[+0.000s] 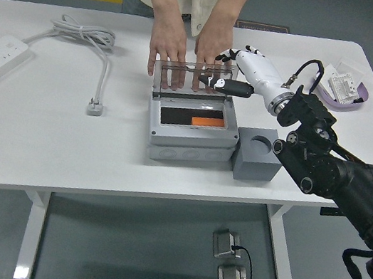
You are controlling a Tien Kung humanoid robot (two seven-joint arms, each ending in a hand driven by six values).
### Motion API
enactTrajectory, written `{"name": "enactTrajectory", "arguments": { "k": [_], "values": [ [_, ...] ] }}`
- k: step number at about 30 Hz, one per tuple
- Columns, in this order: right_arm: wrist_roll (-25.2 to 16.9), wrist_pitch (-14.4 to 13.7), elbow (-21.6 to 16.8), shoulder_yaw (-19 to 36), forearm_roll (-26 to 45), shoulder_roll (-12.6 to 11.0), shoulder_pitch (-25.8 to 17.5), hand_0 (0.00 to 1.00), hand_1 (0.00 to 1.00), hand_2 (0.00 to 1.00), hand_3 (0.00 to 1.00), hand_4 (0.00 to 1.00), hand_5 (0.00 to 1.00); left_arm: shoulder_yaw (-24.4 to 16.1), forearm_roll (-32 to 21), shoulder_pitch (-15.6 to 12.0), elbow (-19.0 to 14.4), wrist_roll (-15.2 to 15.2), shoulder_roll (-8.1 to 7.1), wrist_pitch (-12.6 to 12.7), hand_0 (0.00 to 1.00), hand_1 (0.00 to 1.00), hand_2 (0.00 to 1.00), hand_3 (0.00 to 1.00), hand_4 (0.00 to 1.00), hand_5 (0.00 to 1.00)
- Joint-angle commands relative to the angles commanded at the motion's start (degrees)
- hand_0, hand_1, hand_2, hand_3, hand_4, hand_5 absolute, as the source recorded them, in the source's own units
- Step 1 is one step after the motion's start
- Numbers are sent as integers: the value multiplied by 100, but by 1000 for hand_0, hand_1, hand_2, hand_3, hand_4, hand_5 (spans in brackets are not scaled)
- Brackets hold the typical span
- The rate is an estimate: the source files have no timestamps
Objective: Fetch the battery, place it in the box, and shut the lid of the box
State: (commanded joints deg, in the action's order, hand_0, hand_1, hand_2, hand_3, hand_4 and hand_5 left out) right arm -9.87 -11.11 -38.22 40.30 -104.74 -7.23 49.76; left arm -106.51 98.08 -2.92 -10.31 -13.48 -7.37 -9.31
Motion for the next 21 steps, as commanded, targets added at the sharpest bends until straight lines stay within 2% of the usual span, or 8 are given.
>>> {"name": "enactTrajectory", "arguments": {
  "k": [21],
  "values": [
    [484,59,-1137,-171,-125,-563,-395,965,762,758,770,984,925,18,-64,-34,0,18,22,17,589,682,705,756,802,918]
  ]
}}
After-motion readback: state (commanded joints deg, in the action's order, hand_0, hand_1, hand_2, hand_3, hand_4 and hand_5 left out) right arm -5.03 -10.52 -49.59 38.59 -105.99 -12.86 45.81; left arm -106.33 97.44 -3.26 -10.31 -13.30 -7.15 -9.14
